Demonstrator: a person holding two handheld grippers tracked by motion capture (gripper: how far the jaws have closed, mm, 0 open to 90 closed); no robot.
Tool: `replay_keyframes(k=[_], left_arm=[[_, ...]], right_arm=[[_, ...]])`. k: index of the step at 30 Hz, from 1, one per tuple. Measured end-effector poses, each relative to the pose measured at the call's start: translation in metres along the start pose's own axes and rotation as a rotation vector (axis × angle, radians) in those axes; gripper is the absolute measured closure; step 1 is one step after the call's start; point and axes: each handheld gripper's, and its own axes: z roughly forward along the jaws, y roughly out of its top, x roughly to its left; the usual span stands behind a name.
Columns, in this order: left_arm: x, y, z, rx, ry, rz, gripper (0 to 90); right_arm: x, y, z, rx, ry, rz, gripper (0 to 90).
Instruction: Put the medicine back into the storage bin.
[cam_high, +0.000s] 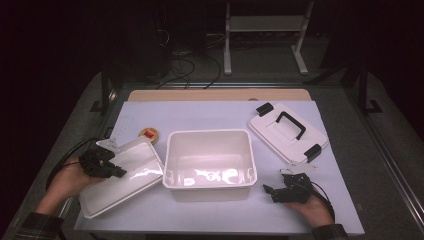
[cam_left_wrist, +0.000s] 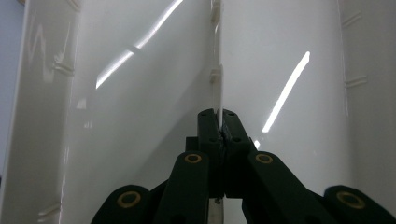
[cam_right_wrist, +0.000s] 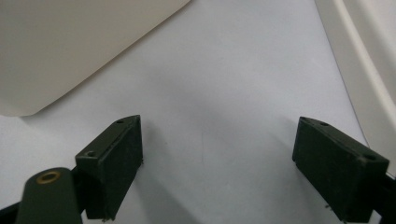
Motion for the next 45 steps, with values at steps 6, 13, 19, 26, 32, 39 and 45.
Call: replay_keyframes(k=[6, 13, 19, 26, 32, 39, 45], left_arm=[[-0.001, -0.002, 0.018, 0.019, -0.007, 0.001, 88.9], [-0.001, -0.008, 0.03, 0.02, -0.024, -0.019, 88.9], [-0.001, -0.01, 0.036, 0.028, -0.026, -0.016, 88.9], [-0.003, -0.013, 0.039, 0.023, -0.019, -0.015, 88.3], [-0.001, -0.013, 0.035, 0.015, -0.021, -0.019, 80.8], [0.006, -0.012, 0.018, -0.022, -0.016, -0.038, 65.3], [0.011, -0.003, 0.008, -0.029, -0.004, -0.053, 50.8]], right_arm=[[0.0, 0.0, 0.0, 0.0, 0.0, 0.0, 15.4], [0.0, 0.0, 0.0, 0.0, 0.0, 0.0, 15.4], [0.0, 0.0, 0.0, 0.0, 0.0, 0.0, 15.4], [0.0, 0.0, 0.0, 0.0, 0.0, 0.0, 15.3], [0.0, 0.0, 0.0, 0.001, -0.001, -0.001, 15.4], [0.0, 0.0, 0.0, 0.002, -0.002, -0.001, 15.4], [0.0, 0.0, 0.0, 0.001, -0.001, -0.001, 15.4]])
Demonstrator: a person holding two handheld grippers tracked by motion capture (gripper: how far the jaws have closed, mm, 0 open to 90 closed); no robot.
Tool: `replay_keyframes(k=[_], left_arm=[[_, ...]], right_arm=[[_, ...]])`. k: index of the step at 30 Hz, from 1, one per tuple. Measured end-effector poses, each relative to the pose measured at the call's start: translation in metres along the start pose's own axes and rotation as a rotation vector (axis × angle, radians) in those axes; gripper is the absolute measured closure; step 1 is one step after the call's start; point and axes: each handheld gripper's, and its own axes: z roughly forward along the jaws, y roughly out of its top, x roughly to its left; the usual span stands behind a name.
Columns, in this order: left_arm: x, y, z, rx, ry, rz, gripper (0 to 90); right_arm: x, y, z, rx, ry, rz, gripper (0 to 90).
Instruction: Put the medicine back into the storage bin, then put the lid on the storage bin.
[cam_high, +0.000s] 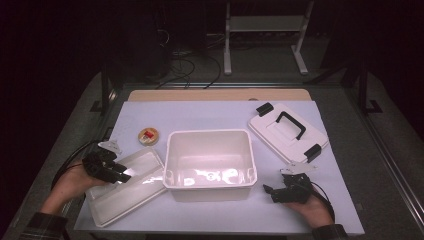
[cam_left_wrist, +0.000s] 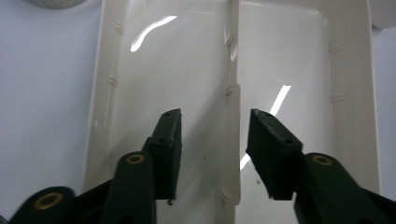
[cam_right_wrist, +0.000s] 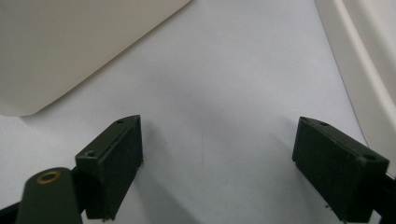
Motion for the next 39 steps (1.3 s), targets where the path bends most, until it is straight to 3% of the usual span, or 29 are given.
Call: replay_keyframes(k=[5, 11, 16, 30, 39], left_arm=[[0.006, 0.009, -0.004, -0.02, 0.018, -0.019, 38.8], [0.013, 0.025, -0.006, -0.032, 0.04, -0.018, 30.7], [0.019, 0.04, -0.007, -0.024, 0.051, -0.014, 27.7], [0.041, 0.079, -0.008, -0.037, 0.104, -0.054, 18.9], [0.062, 0.102, 0.006, -0.022, 0.134, -0.084, 12.1]], right_arm=[[0.0, 0.0, 0.0, -0.001, 0.001, 0.001, 15.4], [0.0, 0.0, 0.0, -0.002, 0.001, 0.002, 15.4], [0.0, 0.0, 0.0, -0.002, 0.001, 0.002, 15.4], [0.0, 0.0, 0.0, -0.001, 0.001, 0.0, 15.4], [0.0, 0.0, 0.0, -0.001, 0.001, 0.001, 15.4]])
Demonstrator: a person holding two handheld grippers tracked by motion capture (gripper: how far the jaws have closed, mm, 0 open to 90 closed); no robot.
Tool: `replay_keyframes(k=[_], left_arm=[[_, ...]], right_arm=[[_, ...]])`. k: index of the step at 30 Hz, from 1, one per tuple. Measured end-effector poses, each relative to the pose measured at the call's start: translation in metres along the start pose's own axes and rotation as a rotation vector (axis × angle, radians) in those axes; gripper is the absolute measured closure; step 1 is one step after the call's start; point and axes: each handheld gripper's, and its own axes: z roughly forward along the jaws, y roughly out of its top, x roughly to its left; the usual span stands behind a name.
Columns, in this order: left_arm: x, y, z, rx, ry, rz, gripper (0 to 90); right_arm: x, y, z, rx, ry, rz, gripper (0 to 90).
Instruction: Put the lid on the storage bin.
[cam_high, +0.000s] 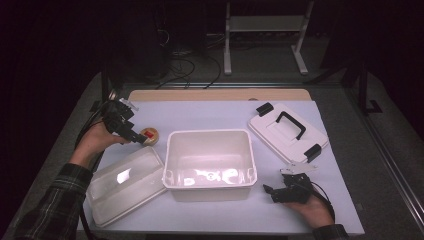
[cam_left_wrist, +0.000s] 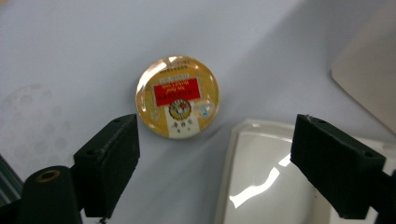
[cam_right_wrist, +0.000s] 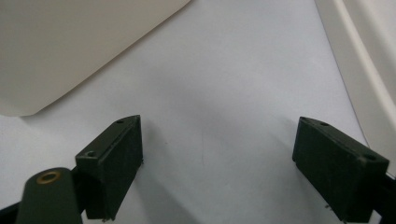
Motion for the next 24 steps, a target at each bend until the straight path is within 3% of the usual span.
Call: replay_keyframes(k=[7, 14, 24], left_arm=[[0.01, 0.013, 0.023, 0.028, 0.021, -0.017, 2.2], [0.016, 0.019, 0.043, 0.029, 0.019, -0.027, 1.7], [0.021, 0.018, 0.073, 0.108, 0.04, -0.047, 0.8]], right_arm=[[0.0, 0.0, 0.0, 0.0, 0.0, 0.0, 15.4], [0.0, 0.0, 0.0, 0.0, 0.001, 0.003, 15.3], [0.0, 0.0, 0.0, 0.0, 0.001, 0.002, 15.3]])
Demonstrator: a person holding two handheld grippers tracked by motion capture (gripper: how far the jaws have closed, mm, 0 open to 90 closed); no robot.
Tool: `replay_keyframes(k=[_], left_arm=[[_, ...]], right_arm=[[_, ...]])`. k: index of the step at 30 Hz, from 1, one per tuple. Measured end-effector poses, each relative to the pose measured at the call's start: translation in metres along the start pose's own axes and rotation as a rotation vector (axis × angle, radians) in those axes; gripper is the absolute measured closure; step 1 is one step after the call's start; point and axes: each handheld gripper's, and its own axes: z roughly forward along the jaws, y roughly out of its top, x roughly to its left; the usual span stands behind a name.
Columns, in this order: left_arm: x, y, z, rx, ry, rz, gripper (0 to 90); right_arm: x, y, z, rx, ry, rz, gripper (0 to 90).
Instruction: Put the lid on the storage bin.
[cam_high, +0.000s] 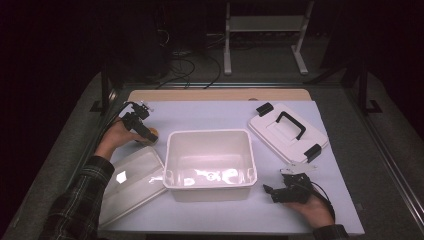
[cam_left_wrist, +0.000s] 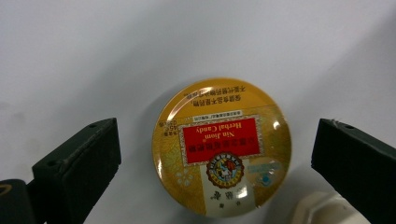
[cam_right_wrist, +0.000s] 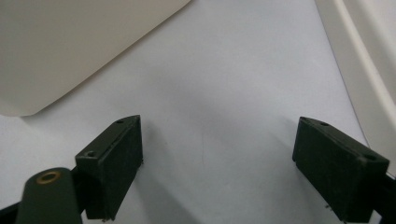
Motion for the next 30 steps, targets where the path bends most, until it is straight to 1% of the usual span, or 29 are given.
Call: replay_keyframes(k=[3, 4, 7, 10, 12, 13, 17, 21, 24, 30], left_arm=[[0.0, 0.0, 0.008, 0.014, 0.0, -0.009, 0.8], [0.001, 0.0, 0.009, 0.023, -0.002, -0.007, 0.8], [0.001, 0.001, 0.014, 0.036, -0.006, -0.017, 0.8], [0.001, 0.0, 0.018, 0.05, -0.006, -0.017, 0.9], [0.001, 0.0, 0.021, 0.068, 0.001, -0.013, 1.1], [0.002, 0.0, 0.021, 0.065, -0.01, -0.013, 1.3], [0.001, 0.0, 0.02, 0.057, -0.016, -0.007, 5.2], [-0.001, 0.001, 0.018, 0.051, -0.025, 0.012, 10.1], [-0.002, 0.001, 0.015, 0.043, -0.028, 0.028, 19.4], [-0.001, 0.001, 0.015, 0.042, -0.034, 0.024, 19.8]], right_arm=[[0.0, 0.0, 0.0, 0.0, 0.001, 0.001, 15.3], [0.0, 0.0, 0.0, 0.0, 0.0, 0.001, 15.3], [0.0, 0.0, 0.0, 0.0, 0.001, 0.001, 15.3], [0.0, 0.0, 0.0, 0.0, 0.001, 0.001, 15.3], [0.0, 0.0, 0.0, 0.0, 0.001, 0.0, 15.2], [0.0, 0.0, 0.0, 0.001, 0.001, -0.001, 15.2], [0.0, 0.0, 0.0, 0.0, 0.001, 0.001, 15.2], [0.0, 0.0, 0.0, 0.0, 0.001, 0.001, 15.2], [0.0, 0.0, 0.0, 0.001, 0.0, 0.0, 15.2], [0.0, 0.0, 0.0, 0.0, 0.001, 0.001, 15.2]])
